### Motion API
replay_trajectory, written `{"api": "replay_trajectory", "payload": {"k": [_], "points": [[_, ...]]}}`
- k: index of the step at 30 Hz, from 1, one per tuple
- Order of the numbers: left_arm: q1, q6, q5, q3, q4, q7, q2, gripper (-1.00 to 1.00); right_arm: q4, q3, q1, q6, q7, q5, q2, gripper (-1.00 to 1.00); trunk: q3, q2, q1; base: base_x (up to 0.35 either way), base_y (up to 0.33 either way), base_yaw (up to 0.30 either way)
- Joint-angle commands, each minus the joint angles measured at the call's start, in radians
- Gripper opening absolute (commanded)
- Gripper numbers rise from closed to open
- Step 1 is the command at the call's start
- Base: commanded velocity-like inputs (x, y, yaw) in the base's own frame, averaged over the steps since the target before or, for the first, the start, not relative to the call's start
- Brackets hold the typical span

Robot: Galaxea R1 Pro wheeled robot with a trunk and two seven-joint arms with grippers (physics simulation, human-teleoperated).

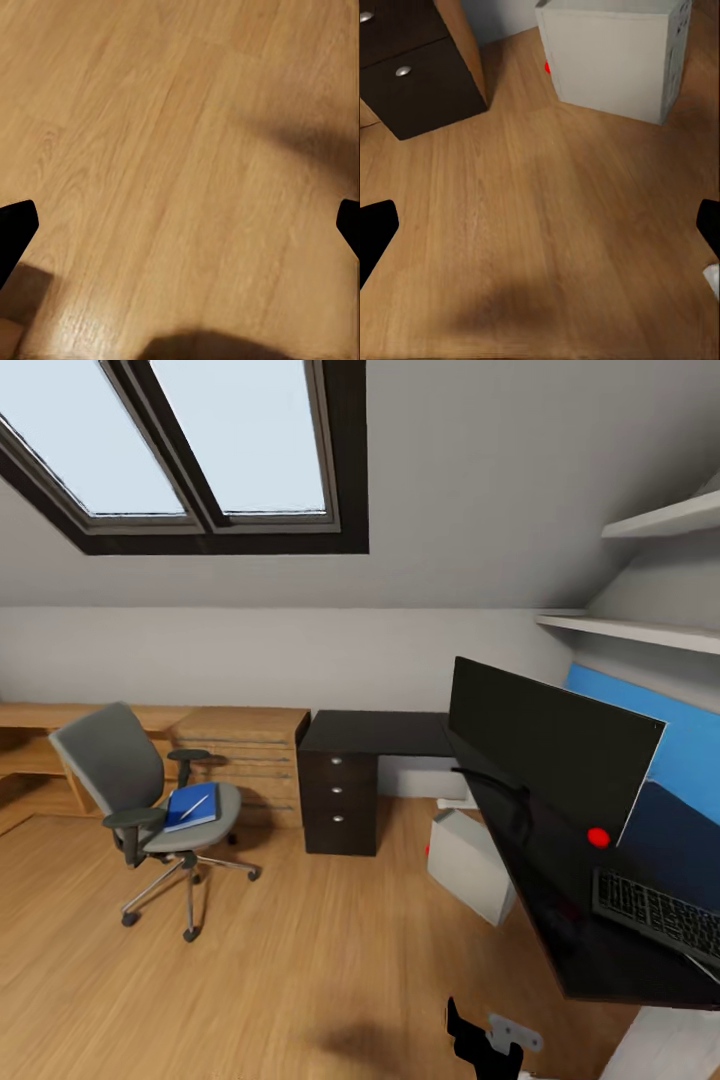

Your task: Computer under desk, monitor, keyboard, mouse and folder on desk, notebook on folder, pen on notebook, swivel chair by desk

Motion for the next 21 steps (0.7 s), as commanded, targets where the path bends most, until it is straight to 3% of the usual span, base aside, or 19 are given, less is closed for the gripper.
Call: {"api": "replay_trajectory", "payload": {"k": [1,9,18,21], "points": [[0.0,-0.001,0.011,0.001,-0.001,0.001,0.0,1.0,0.002,-0.002,-0.001,-0.004,0.008,-0.01,0.0,1.0,0.003,0.006,-0.005,-0.336,0.0,-0.285],[0.0,-0.001,0.011,0.001,0.003,0.001,-0.001,1.0,0.002,-0.003,-0.001,-0.005,0.006,-0.015,0.0,1.0,0.032,0.062,-0.035,-0.303,0.0,-0.162],[0.0,-0.003,0.008,-0.001,0.056,0.001,-0.002,1.0,0.002,-0.005,-0.001,0.003,-0.004,-0.015,-0.007,1.0,0.061,0.125,-0.07,-0.057,0.0,-0.018],[0.0,-0.004,0.007,-0.001,0.059,0.001,-0.002,1.0,0.002,-0.005,-0.001,0.004,-0.025,-0.015,-0.007,1.0,0.061,0.125,-0.07,-0.003,0.0,-0.001]]}}
